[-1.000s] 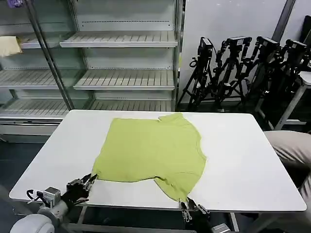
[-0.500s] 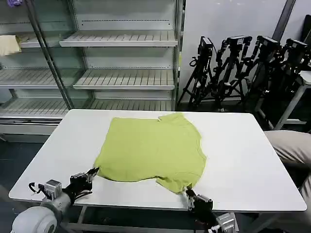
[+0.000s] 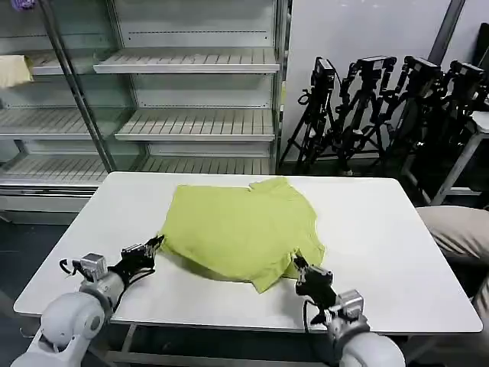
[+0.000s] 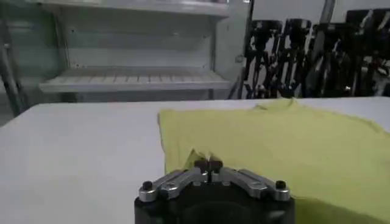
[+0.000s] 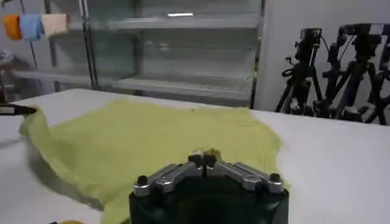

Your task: Fold and organize the clothes.

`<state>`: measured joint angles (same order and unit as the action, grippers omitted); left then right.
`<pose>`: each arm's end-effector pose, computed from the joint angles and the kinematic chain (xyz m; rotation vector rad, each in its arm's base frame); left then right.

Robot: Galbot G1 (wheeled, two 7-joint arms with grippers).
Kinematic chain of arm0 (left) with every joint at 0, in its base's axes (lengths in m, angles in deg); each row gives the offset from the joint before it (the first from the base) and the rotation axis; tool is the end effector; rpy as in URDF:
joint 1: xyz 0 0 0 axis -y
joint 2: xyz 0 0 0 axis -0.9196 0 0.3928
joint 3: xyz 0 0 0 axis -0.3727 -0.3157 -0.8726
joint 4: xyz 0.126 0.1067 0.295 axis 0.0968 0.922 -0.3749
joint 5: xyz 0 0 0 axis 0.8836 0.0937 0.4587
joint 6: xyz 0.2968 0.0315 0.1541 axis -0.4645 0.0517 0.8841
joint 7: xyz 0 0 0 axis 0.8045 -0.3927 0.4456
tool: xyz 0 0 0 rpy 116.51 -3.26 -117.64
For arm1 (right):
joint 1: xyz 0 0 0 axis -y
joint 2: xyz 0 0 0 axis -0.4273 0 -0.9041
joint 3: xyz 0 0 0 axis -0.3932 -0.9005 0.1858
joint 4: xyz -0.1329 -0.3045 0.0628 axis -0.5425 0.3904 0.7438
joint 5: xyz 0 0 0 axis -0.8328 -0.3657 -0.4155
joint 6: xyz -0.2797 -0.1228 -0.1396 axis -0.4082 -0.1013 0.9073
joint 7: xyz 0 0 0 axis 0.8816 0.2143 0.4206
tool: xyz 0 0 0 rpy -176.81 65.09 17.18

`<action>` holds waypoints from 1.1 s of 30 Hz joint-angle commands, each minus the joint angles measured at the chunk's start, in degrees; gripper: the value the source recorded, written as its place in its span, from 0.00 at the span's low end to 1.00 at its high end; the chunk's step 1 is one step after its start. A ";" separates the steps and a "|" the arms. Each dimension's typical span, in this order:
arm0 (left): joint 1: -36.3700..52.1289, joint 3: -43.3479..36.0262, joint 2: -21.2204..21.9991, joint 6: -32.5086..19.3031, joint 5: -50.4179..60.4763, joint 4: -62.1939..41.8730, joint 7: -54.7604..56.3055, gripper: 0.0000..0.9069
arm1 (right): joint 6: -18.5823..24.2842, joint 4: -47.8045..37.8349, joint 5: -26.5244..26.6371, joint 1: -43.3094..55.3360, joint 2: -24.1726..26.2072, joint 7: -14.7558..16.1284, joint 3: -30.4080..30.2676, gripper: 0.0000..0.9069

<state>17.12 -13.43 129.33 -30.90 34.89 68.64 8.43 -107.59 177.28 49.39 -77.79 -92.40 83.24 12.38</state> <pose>0.2953 0.1225 -0.2237 -0.3761 -2.7616 0.0491 0.2288 -0.0003 -0.2283 0.4647 -2.8700 0.1117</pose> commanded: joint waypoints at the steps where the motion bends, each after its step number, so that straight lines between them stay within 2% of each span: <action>1: 7.88 -3.12 0.26 -0.44 -1.80 -6.78 0.39 0.01 | 0.30 -9.23 -0.61 9.61 -0.73 1.07 -0.19 0.00; 13: 10.53 -5.32 0.84 -0.49 -1.25 -11.77 0.34 0.01 | 1.80 -15.88 -2.78 15.46 -2.54 2.63 -0.85 0.00; 33: 9.93 -4.89 0.55 -0.84 -0.58 -11.37 -0.40 0.01 | 2.83 -18.37 -3.83 18.07 -3.67 3.14 -1.40 0.00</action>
<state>26.57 -18.19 129.94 -31.71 34.36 57.75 8.05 -105.03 160.99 45.91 -61.65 -95.83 86.16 11.16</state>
